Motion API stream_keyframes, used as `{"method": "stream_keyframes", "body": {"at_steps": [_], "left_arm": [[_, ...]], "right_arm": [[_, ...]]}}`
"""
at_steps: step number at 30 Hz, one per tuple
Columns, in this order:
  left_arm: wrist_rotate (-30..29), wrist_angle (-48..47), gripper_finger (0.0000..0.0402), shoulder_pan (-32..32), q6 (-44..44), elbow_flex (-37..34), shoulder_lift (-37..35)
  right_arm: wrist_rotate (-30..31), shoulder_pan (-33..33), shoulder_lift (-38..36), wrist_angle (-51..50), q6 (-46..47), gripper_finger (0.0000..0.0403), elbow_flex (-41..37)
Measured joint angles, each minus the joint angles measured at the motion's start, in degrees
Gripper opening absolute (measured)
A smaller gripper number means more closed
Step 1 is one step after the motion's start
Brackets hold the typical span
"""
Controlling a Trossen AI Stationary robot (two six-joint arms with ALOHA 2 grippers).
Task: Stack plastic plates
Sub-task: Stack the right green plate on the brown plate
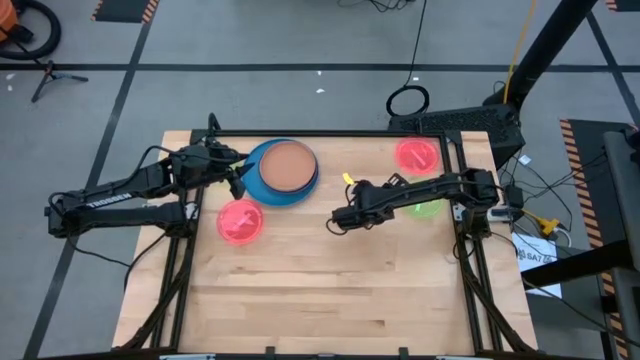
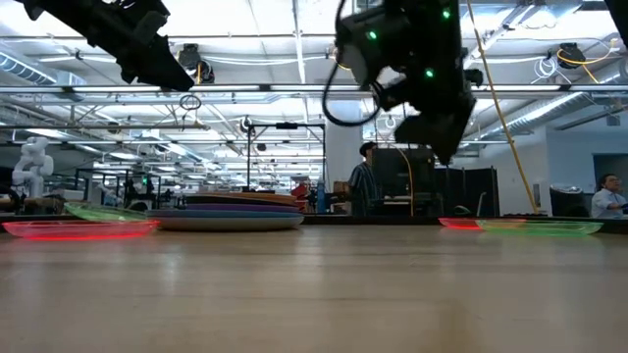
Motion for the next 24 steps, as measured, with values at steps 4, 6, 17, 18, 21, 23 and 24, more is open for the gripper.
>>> {"method": "stream_keyframes", "body": {"at_steps": [4,6,17,18,21,23,24], "left_arm": [[0.0,0.0,0.0149,0.0,0.0,0.0,0.0],[0.0,0.0,0.0149,0.0,0.2,0.0,0.0],[0.0,1.0,0.0149,0.0,0.3,0.0,0.0],[0.0,1.0,0.0149,0.0,0.2,0.0,0.0],[0.0,1.0,0.0149,0.0,0.2,0.0,0.0],[0.0,1.0,0.0149,0.0,0.2,0.0,0.0],[0.0,1.0,0.0149,0.0,0.2,0.0,0.0]], "right_arm": [[-0.2,-2.2,-3.2,2.4,0.8,0.0137,-7.1],[-1.9,-3.6,-5.7,6.2,0.8,0.0137,-11.3],[-13.9,-10.5,-19.9,28.9,1.0,0.0152,-30.7],[-13.9,-10.8,-20.3,30.5,1.0,0.0153,-31.9],[-14.0,-11.1,-20.7,35.3,0.9,0.0152,-34.9],[-14.0,-11.2,-20.4,37.5,0.9,0.0151,-36.3],[-13.9,-11.2,-20.2,38.1,1.1,0.0151,-36.9]]}}
